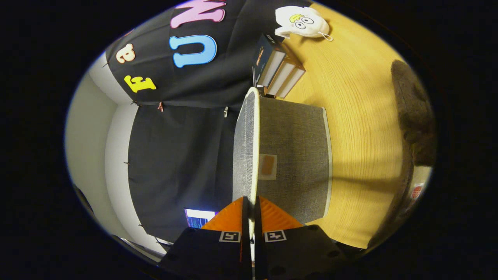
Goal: Open the storage box then place both shoes into the box .Put the left shoe in first, then the right shoe, with the right side of both shoes facing outward in a uniform manner.
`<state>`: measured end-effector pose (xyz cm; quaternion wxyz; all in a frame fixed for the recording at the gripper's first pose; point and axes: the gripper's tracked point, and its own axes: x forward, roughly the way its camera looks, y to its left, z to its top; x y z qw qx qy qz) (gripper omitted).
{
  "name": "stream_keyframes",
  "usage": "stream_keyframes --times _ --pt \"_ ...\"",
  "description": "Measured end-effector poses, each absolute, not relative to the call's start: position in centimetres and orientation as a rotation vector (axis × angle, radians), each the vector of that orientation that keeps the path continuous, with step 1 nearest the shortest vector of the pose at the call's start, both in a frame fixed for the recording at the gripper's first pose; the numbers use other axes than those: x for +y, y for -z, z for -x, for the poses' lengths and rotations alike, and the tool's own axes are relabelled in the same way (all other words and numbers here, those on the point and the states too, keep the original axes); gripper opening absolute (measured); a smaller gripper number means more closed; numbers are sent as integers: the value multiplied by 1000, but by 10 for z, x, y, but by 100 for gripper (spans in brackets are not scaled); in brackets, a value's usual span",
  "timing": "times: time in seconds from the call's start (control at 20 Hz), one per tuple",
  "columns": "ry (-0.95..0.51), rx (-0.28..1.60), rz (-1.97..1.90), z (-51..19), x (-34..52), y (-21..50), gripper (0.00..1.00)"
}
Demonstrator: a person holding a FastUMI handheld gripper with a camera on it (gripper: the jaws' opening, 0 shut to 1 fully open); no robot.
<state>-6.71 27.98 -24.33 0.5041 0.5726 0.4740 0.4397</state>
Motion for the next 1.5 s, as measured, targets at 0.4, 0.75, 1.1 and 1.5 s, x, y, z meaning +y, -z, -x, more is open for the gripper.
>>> stream_keyframes --times 0.4,0.75,1.1,1.5 --pt "-1105 1017 -1253 61 289 150 5" --pt "-1194 924 -1071 54 347 66 8" --pt "-1252 925 -1031 59 413 31 9" --pt "-1274 909 -1019 57 426 22 69"
